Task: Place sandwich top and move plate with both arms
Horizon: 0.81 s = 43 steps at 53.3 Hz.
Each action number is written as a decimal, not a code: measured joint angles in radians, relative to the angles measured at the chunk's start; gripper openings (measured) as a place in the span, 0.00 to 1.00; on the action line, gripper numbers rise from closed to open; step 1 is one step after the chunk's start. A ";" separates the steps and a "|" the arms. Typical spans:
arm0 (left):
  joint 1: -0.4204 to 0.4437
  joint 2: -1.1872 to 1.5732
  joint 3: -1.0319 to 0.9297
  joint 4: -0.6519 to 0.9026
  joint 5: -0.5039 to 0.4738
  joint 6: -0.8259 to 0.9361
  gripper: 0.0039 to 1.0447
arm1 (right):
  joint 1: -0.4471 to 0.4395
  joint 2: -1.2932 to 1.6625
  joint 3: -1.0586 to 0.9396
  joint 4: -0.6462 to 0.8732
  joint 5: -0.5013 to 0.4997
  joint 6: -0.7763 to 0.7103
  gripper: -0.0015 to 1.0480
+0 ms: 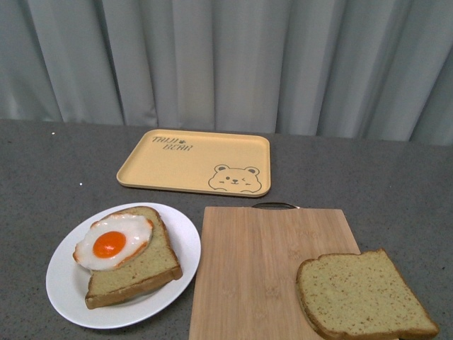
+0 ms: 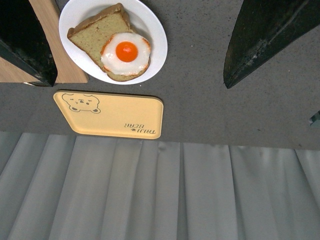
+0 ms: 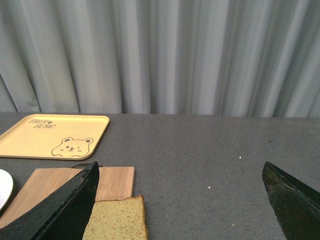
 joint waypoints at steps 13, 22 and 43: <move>0.000 0.000 0.000 0.000 0.000 0.000 0.94 | 0.000 0.000 0.000 0.000 0.000 0.000 0.91; 0.000 0.000 0.000 0.000 0.000 0.000 0.94 | 0.000 0.000 0.000 0.000 0.000 0.000 0.91; 0.000 0.000 0.000 0.000 0.000 0.000 0.94 | 0.000 0.000 0.000 0.000 0.000 0.000 0.91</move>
